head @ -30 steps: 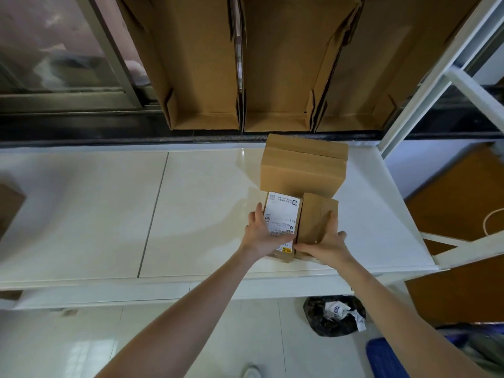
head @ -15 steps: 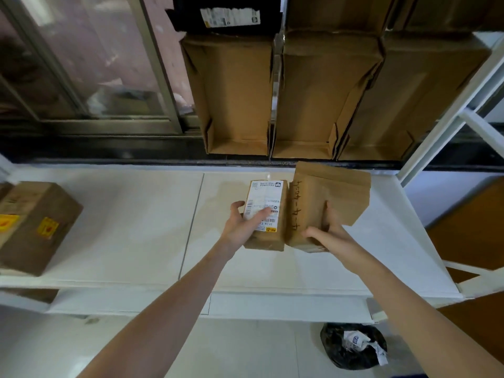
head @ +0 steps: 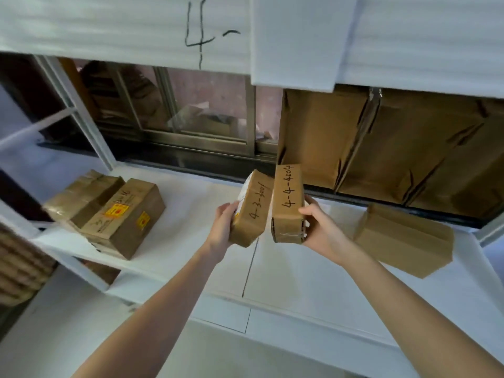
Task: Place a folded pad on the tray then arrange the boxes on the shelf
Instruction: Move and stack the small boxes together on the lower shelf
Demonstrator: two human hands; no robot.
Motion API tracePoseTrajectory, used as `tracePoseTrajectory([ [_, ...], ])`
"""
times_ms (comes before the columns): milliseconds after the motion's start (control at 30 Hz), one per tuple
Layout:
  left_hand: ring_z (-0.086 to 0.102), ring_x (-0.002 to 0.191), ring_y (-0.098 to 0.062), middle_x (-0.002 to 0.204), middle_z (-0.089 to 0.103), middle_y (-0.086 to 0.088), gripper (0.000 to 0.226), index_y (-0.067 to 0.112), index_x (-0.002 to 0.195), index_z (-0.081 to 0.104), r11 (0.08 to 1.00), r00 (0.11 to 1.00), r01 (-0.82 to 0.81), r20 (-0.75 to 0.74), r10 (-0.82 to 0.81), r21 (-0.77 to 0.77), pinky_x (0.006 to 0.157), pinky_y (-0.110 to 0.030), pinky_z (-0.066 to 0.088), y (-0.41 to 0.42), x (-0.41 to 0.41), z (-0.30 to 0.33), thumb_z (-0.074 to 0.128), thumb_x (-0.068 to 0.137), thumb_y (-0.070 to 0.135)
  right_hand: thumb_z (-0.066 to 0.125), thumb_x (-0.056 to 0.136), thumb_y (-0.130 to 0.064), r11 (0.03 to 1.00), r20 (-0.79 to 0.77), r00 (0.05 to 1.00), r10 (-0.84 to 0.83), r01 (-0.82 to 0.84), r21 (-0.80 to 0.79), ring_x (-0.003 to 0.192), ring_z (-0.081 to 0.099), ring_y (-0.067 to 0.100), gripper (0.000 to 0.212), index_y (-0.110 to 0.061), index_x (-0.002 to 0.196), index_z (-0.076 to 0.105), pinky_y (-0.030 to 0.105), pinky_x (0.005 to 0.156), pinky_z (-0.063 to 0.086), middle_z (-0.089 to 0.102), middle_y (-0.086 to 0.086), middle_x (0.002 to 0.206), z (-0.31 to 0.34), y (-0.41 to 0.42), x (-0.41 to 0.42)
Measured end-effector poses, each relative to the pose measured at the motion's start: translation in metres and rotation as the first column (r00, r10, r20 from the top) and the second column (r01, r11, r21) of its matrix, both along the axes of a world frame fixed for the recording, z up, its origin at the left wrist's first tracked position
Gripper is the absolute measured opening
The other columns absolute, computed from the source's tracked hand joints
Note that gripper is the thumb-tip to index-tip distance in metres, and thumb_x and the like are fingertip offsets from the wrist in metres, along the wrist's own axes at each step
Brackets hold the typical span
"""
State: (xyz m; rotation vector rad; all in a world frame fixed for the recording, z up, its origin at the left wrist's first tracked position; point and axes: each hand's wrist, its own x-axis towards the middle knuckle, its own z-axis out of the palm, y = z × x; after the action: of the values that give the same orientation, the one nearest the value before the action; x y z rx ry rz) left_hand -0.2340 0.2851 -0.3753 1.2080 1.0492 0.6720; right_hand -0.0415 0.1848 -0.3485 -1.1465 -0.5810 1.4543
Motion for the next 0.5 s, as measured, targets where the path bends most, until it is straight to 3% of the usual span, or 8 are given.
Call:
tracePoseTrajectory([
  [67,0.056,0.107,-0.025,0.121,0.054,-0.012,0.043,0.025,0.124,0.042,1.0,0.998,-0.03,0.051,0.03,0.005,0.086,-0.045,0.053,0.011,-0.024,0.002,0.039,0.092,0.053,0.063,0.08,-0.025,0.998,0.012,0.999,0.052,-0.052,-0.024,0.119,0.048,0.026,0.069,-0.039,0.138,0.028,0.045,0.085,0.051,0.051,0.004,0.131,0.0,0.02,-0.025],
  [200,0.06,0.108,-0.021,0.114,0.066,-0.001,0.034,0.034,0.111,0.057,0.998,0.995,-0.05,0.083,0.052,-0.027,0.091,-0.048,0.05,0.029,-0.066,0.002,0.03,0.097,0.048,0.066,0.073,-0.034,0.984,0.019,0.984,0.177,-0.177,-0.031,0.116,0.05,0.025,0.053,-0.044,0.122,0.047,0.042,0.078,0.054,0.052,0.004,0.127,-0.004,0.053,-0.071],
  [300,0.046,0.122,-0.019,0.13,0.051,0.005,0.031,0.044,0.113,0.048,0.997,0.995,-0.077,-0.058,0.077,-0.002,0.096,-0.046,0.041,0.046,-0.1,-0.006,0.028,0.094,0.057,0.066,0.072,-0.049,0.955,0.117,0.949,0.292,-0.281,-0.098,0.118,0.049,0.024,0.055,-0.045,0.122,0.044,0.051,0.095,0.046,0.048,0.001,0.132,-0.011,0.074,-0.098],
  [367,0.039,0.128,-0.022,0.139,0.041,0.001,0.05,0.039,0.128,0.043,0.993,0.982,-0.111,-0.155,0.104,-0.035,0.1,-0.045,0.037,0.06,-0.124,-0.016,0.029,0.089,0.066,0.056,0.075,-0.062,0.911,0.248,0.881,0.402,-0.358,-0.206,0.121,0.046,0.026,0.065,-0.044,0.132,0.03,0.055,0.106,0.032,0.04,-0.001,0.139,-0.02,0.087,-0.116],
  [400,0.042,0.125,-0.021,0.139,0.042,-0.001,0.054,0.035,0.131,0.043,0.991,0.98,-0.118,-0.169,0.107,-0.058,0.096,-0.043,0.039,0.067,-0.136,-0.022,0.031,0.089,0.066,0.048,0.079,-0.065,0.884,0.306,0.835,0.457,-0.388,-0.261,0.122,0.045,0.027,0.065,-0.043,0.135,0.023,0.054,0.108,0.029,0.037,-0.001,0.141,-0.026,0.094,-0.126],
  [500,0.052,0.108,-0.018,0.123,0.056,-0.001,0.035,0.031,0.119,0.046,0.995,0.973,-0.094,-0.217,0.085,-0.031,0.076,-0.034,0.046,0.082,-0.166,-0.037,0.034,0.094,0.053,0.032,0.09,-0.059,0.84,0.387,0.75,0.537,-0.43,-0.331,0.118,0.05,0.026,0.057,-0.038,0.141,0.016,0.048,0.106,0.034,0.035,0.003,0.144,-0.042,0.107,-0.154],
])
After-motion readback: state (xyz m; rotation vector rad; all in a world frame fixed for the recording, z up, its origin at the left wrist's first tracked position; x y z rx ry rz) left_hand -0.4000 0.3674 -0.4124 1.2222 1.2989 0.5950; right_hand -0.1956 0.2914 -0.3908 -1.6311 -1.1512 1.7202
